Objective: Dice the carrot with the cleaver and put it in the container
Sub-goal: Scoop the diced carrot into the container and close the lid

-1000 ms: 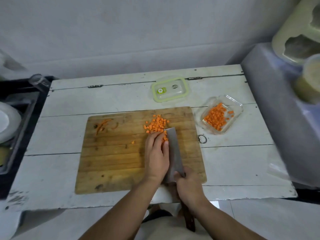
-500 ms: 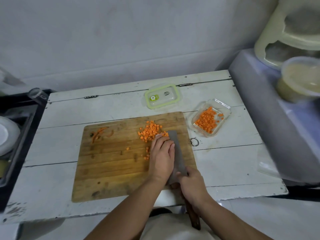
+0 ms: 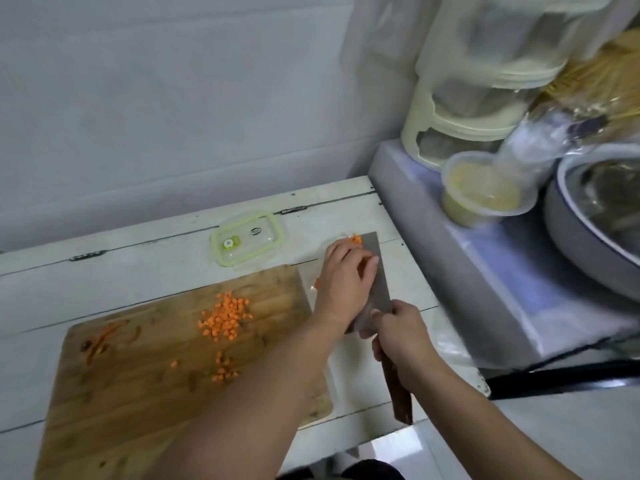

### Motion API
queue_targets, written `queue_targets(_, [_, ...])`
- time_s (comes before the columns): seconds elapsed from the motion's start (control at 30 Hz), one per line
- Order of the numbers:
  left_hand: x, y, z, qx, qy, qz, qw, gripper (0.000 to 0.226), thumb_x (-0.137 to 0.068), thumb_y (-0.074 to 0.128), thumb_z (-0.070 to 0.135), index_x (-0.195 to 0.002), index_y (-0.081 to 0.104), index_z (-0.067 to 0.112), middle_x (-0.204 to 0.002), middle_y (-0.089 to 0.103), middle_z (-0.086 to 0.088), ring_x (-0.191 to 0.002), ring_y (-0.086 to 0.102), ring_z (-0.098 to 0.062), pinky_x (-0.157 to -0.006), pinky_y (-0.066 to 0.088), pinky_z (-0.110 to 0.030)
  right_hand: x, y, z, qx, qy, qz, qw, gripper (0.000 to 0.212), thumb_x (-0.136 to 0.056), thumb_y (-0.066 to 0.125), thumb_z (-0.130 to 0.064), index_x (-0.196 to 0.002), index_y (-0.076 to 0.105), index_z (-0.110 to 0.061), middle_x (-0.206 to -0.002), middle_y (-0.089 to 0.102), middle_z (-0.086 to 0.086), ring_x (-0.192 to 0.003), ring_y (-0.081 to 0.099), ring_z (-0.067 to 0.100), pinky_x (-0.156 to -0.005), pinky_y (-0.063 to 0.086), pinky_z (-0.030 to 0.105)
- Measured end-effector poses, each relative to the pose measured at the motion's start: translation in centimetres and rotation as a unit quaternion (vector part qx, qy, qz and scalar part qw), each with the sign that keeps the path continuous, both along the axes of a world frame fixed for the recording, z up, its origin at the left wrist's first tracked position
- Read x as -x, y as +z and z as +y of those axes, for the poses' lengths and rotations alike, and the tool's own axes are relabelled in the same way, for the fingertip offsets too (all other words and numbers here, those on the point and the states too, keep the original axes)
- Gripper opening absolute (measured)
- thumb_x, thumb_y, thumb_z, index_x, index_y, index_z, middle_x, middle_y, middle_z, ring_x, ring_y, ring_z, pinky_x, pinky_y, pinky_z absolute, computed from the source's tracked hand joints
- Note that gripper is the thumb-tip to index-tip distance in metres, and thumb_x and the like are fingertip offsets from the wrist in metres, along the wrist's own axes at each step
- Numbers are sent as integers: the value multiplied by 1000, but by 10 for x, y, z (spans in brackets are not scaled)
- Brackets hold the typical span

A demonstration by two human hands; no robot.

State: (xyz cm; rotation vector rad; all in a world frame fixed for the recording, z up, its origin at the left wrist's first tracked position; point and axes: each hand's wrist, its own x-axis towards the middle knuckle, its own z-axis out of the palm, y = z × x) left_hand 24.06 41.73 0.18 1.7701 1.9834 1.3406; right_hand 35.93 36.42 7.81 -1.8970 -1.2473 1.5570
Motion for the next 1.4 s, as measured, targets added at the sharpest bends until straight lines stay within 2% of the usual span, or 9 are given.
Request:
queue_targets(0.3, [-5,-33,26,116,17,-2,993,15,-96,63,16,-96,73,6,-102,67,-10,-103,57,-29,-96,48,-40,-5,-25,22,40,-14,-70,997,16,-95,45,-10,-103,58,-7,-77,72,14,-49,58,23,-45,45,26])
queue_targets(0.53, [8,-41,37,113,34,155,981,8,-85,74,9,-89,67,10,-88,65,-10,-80,64,-31,-72,55,-40,-11,-18,30,43,8,-91,995,16,-93,44,-9,-97,59,-8,-75,73,13,-46,56,22,-38,39,20])
queue_targets(0.63, [19,-39,43,89,-22,217,972,19,-97,62,16,-114,67,12,-112,67,-8,-103,63,-30,-90,53,-41,-9,-13,35,53,15,-88,995,16,-93,44,-8,-98,59,-5,-77,73,16,-47,55,22,-39,39,20])
queue_targets(0.73, [25,-35,50,78,-115,222,965,34,-104,54,24,-134,65,14,-136,65,-3,-130,55,-25,-113,41,-40,-9,-8,38,63,26,-96,993,15,-94,43,-7,-99,57,-4,-81,73,18,-44,53,21,-35,34,17])
queue_targets(0.83, [31,-37,55,72,-117,270,953,20,-96,64,16,-111,76,13,-112,75,-6,-117,65,-28,-110,45,-40,-11,-5,38,67,30,-92,993,18,-93,43,-6,-102,58,-2,-81,73,19,-43,52,21,-36,35,18])
queue_targets(0.97, [36,-31,52,83,-104,295,946,8,-80,70,3,-80,71,11,-82,70,-8,-88,64,-30,-91,51,-39,-20,-3,32,60,18,-71,995,19,-90,44,-5,-99,61,-3,-81,73,20,-46,53,21,-42,43,24])
queue_targets(1.23, [33,-14,47,80,-96,230,965,22,-102,49,27,-105,66,13,-107,66,-4,-109,55,-26,-99,45,-41,-29,5,31,45,16,-64,997,16,-91,44,-5,-96,60,-5,-79,73,19,-51,55,23,-48,48,30])
queue_targets(1.33, [37,-15,48,118,-74,269,953,22,-100,50,22,-112,67,12,-120,62,-6,-118,50,-26,-105,39,-39,-31,9,25,41,27,-61,997,17,-93,44,-7,-100,60,-6,-79,73,18,-52,56,22,-49,49,30])
queue_targets(1.4, [44,-9,46,126,-50,234,963,20,-99,54,19,-109,70,11,-122,62,-5,-119,50,-26,-104,40,-37,-36,8,20,30,19,-57,998,18,-94,44,-7,-104,60,-5,-80,73,17,-51,56,21,-47,49,28])
